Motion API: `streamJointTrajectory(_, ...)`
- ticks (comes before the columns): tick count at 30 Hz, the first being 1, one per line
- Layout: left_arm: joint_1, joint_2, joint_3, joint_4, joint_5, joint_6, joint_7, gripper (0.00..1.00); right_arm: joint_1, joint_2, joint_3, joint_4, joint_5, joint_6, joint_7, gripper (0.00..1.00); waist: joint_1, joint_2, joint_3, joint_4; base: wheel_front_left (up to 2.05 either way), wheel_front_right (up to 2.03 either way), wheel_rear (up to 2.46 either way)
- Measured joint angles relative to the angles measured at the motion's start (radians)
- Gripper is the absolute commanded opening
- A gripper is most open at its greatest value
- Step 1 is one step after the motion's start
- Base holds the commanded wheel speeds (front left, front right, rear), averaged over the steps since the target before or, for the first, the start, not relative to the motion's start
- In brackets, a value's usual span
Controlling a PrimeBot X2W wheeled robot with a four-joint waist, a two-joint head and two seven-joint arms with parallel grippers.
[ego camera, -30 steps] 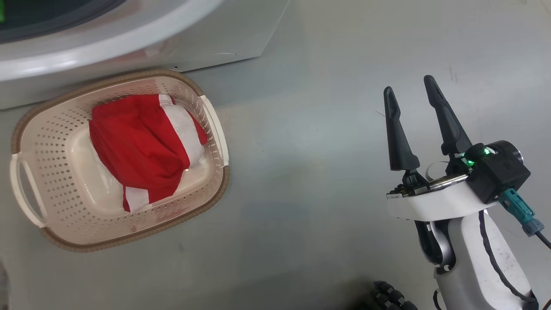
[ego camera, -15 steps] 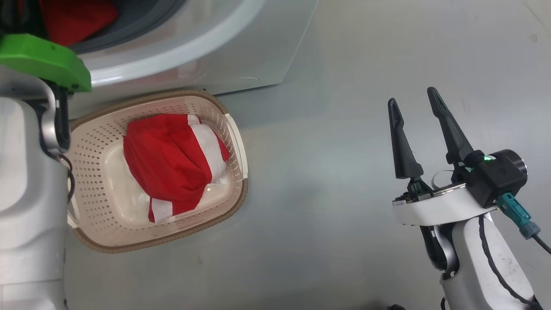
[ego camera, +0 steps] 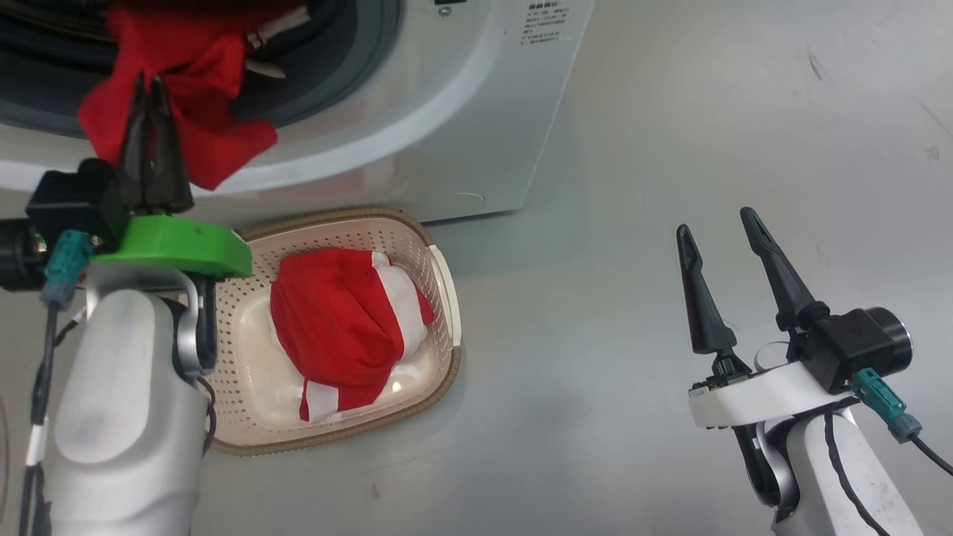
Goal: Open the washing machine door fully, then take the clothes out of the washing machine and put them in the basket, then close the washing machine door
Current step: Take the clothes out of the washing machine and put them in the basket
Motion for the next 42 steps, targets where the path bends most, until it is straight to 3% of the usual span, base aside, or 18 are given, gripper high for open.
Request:
streamJointTrajectory(25,0.275,-0.017,-0.032,-0.305,0.030,0.010,0.007,0.00,0.157,0.015,0.019,0.023,0.025,-0.003,0.000,1.00,-0.0001,0.0000,-0.243,0.046,0.00,0.00,0.00)
streamJointTrajectory(42,0.406,-0.019,-0.098,-0.300,0.023,0.019,0.007,0.00,0.164,0.017,0.051,-0.025,0.031,-0.003,0.000,1.00,0.0000,0.0000,-0.199,0.025,0.00,0.00,0.00)
